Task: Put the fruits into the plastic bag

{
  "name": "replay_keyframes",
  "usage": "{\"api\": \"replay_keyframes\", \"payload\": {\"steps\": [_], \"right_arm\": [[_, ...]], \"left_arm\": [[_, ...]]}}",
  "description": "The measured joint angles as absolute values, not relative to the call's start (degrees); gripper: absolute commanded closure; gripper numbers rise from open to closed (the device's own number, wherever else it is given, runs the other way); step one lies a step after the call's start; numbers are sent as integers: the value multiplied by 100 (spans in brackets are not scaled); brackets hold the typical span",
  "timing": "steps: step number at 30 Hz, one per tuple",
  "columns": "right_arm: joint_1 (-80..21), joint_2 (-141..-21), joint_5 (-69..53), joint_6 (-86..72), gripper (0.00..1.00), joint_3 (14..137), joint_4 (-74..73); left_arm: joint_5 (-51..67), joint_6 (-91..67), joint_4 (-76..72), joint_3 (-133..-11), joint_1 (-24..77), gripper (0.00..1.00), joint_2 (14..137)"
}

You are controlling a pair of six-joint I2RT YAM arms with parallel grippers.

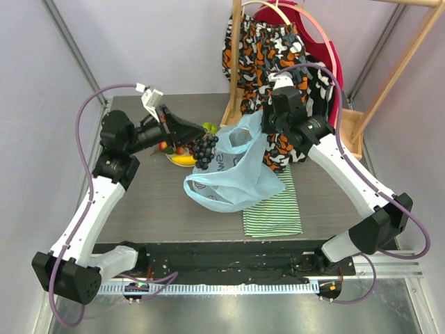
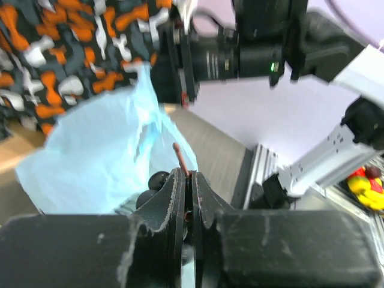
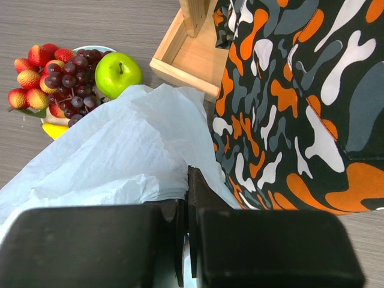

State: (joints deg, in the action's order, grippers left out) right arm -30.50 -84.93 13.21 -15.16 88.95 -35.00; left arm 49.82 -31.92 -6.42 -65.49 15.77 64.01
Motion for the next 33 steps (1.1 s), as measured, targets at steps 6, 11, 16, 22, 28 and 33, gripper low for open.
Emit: {"api": "replay_keyframes", "payload": {"steps": [6,11,16,22,28,33], "right_arm": [[-3050,-8447,1273,-1518,99,8895,-3524],[-3050,-8381,1251,-1518,99,8895,-3524],[-3050,-8326,1243,-1520,99,8895,-3527],[-3050,-8307,1225,-1522,99,8895,-3527],[-3050,-8285,1205,-1522,99,8895,-3522],[-3050,-8285,1181,-1538,99,8895,-3522]], "left_arm": [[4910,-3044,-325,-5859,1706,100,6246],[4635,-2906,-141,-5749,2029,100,6438],[4394,-2744,-145,-5808,2816,100,6851],[4051,-2593,-139,-5817,3511,100,7529],[3354,-2451,-91,-5900,3951,100,8047],[2628,-2458,-102,-6101,4252,100,8409]]}}
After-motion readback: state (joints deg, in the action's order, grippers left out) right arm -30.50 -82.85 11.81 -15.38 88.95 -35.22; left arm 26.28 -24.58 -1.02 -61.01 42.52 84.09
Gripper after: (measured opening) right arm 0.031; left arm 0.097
